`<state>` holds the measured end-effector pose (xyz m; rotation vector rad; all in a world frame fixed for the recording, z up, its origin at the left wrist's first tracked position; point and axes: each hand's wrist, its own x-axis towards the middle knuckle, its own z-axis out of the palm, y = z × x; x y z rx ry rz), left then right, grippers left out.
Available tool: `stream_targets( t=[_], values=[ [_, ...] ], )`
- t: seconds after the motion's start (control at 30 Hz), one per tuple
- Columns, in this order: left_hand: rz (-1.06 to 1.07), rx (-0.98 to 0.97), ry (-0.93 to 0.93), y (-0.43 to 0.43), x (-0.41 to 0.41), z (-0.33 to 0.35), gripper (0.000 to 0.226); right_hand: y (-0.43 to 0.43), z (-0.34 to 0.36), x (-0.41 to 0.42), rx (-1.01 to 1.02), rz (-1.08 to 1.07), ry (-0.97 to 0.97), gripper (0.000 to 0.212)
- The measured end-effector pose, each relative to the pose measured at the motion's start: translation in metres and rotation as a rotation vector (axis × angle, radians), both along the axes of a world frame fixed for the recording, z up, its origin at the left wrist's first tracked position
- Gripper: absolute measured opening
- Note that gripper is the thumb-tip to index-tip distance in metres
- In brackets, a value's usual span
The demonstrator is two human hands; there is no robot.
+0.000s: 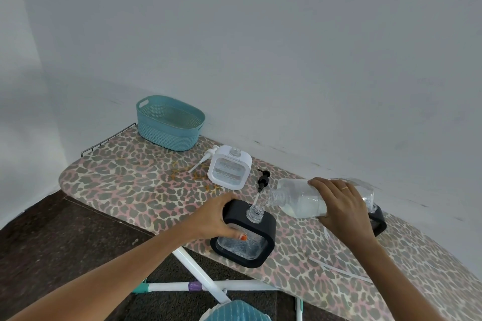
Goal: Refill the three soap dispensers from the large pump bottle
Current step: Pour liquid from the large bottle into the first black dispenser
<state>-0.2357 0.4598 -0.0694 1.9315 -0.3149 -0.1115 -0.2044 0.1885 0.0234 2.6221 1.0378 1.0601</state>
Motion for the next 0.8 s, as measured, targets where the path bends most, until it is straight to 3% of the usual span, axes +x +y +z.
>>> stream_targets(
  t=[0.3,0.8],
  values=[
    [0.010,0.017,-0.028,0.0000,0.0007,-0.0024,0.059,0.0009,0.0029,-0.0021,-0.011,0.002,-0.010,0.087],
    [0.011,0.030,-0.034,-0.0004,-0.0024,0.0012,0.067,-0.0019,0.0034,-0.0020,-0.029,-0.023,0.014,0.096]
  ],
)
